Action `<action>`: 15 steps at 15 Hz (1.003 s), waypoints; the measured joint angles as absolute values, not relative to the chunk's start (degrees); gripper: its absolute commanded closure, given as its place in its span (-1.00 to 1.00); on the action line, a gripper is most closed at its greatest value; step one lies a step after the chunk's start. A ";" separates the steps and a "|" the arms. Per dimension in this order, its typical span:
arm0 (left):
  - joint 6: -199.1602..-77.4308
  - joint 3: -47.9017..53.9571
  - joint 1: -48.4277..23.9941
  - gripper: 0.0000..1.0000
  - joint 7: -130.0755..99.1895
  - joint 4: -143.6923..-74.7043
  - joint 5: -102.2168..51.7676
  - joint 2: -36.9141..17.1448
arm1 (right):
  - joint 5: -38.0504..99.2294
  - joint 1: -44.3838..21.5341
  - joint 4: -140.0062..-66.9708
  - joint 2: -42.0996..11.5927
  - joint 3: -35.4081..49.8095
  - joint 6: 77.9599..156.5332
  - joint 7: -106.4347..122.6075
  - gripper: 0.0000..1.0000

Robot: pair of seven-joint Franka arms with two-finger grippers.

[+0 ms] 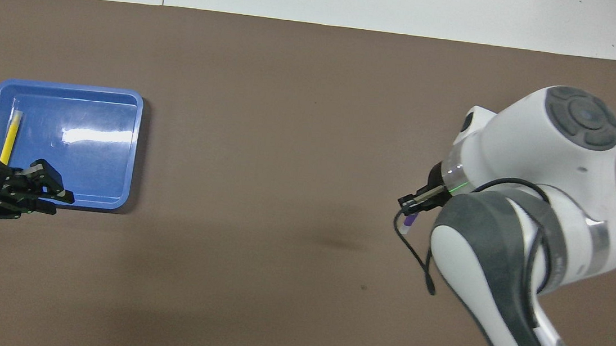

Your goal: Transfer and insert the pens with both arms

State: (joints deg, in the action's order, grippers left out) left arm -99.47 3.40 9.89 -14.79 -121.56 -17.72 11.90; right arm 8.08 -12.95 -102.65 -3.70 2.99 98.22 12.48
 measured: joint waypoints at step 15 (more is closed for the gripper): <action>-120.73 3.30 15.53 0.05 17.47 -122.25 -1.04 1.07 | -4.10 0.74 -108.88 -1.92 3.17 104.81 50.51 0.81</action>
State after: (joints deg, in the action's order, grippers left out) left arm -120.73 3.30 15.53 17.47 -122.25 -1.04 1.07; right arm -4.10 0.74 -108.88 -1.92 3.17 104.81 50.51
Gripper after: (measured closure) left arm 0.515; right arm 0.819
